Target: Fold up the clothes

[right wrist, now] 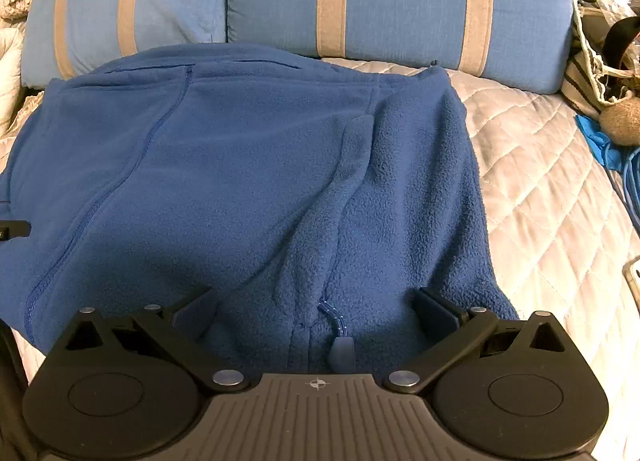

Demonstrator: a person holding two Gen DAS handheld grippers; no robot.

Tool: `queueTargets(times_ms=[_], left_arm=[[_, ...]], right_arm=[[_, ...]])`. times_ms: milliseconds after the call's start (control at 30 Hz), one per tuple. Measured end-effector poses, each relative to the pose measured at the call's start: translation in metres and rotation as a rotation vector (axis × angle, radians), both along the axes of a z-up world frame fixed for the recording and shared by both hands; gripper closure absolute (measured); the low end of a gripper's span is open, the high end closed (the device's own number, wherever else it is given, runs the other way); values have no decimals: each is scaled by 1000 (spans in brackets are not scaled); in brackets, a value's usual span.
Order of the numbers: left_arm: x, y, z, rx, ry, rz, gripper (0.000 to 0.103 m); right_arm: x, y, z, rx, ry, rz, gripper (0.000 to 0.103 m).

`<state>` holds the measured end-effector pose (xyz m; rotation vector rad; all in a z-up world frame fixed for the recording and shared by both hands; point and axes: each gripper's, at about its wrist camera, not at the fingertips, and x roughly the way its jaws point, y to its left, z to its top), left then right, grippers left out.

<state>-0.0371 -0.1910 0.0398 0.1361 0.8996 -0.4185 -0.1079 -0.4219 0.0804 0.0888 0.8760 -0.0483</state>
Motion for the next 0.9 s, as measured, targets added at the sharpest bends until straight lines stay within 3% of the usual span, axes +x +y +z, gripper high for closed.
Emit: queueTargets(times_ms=[400, 633, 700, 767, 900], left_arm=[[-13, 9, 7, -54, -72, -49, 1], [-7, 23, 18, -119, -13, -93, 1], [-3, 29, 24, -128, -2, -90, 1], [2, 33, 30, -88, -20, -63, 1], [12, 49, 38, -63, -65, -10, 1]], right_arm=[[-4, -7, 0, 38, -44, -13, 0], [-12, -21, 7, 112, -97, -6, 0], [-9, -27, 12, 145, -74, 0, 0], [-6, -37, 19, 207, -52, 2, 0], [-6, -71, 29, 376, -95, -36, 0]])
